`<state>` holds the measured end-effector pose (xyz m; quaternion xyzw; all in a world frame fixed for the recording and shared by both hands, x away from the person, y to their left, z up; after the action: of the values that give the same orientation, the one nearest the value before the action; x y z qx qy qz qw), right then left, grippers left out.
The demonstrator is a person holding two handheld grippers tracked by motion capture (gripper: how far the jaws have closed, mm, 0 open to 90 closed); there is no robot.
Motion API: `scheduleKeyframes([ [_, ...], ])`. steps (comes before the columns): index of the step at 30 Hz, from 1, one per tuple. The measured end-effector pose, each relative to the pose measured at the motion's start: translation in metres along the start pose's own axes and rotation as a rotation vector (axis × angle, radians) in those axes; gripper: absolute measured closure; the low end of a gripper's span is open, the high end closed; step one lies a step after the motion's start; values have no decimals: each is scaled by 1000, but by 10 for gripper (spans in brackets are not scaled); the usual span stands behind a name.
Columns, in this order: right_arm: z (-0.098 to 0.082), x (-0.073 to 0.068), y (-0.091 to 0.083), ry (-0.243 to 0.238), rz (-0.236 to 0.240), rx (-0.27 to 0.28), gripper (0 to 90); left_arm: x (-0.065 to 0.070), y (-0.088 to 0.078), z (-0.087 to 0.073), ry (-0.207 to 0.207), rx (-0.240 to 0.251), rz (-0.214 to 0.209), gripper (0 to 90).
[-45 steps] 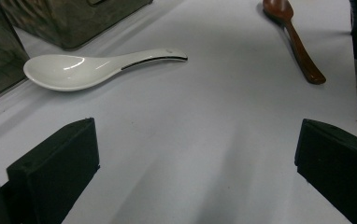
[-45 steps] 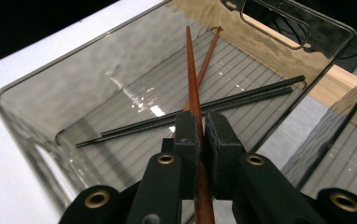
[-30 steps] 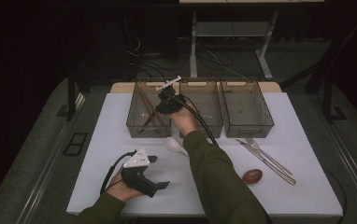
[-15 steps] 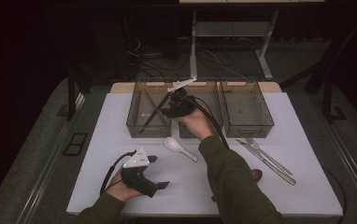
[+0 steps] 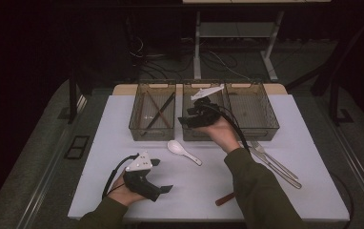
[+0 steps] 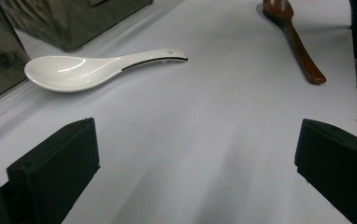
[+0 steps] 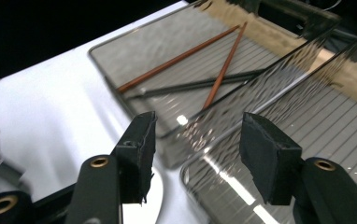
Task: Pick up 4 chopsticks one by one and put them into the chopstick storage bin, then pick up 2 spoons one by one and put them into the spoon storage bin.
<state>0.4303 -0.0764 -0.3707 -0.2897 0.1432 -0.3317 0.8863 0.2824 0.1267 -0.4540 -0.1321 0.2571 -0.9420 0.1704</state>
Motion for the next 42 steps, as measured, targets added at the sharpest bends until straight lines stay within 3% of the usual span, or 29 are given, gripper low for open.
scheduleKeyframes([
  [18,-41,2,-48,3,39,49,430,-1,0,-1,-6,-3,8,0],
  [29,-82,12,-77,21,30,41,442,-3,-1,-1,-7,-11,15,0],
  [35,-106,17,-91,-3,9,12,530,-4,-2,-2,-5,-15,21,0],
  [42,-134,25,-110,-13,-28,-47,727,-4,-1,-2,-8,-17,24,0],
])
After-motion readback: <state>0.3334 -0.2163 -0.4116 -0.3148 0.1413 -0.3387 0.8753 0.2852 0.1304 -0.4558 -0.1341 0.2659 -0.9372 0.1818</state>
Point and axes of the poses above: each handheld gripper's, and its own axes: y roughly forward along the jaws, z roughly out of its top, x roughly to its right, the point moved 3 cm from there along y, roughly forward along the jaws, and after that the axes turned 5 degrees about -z, right-handed, at the moved point
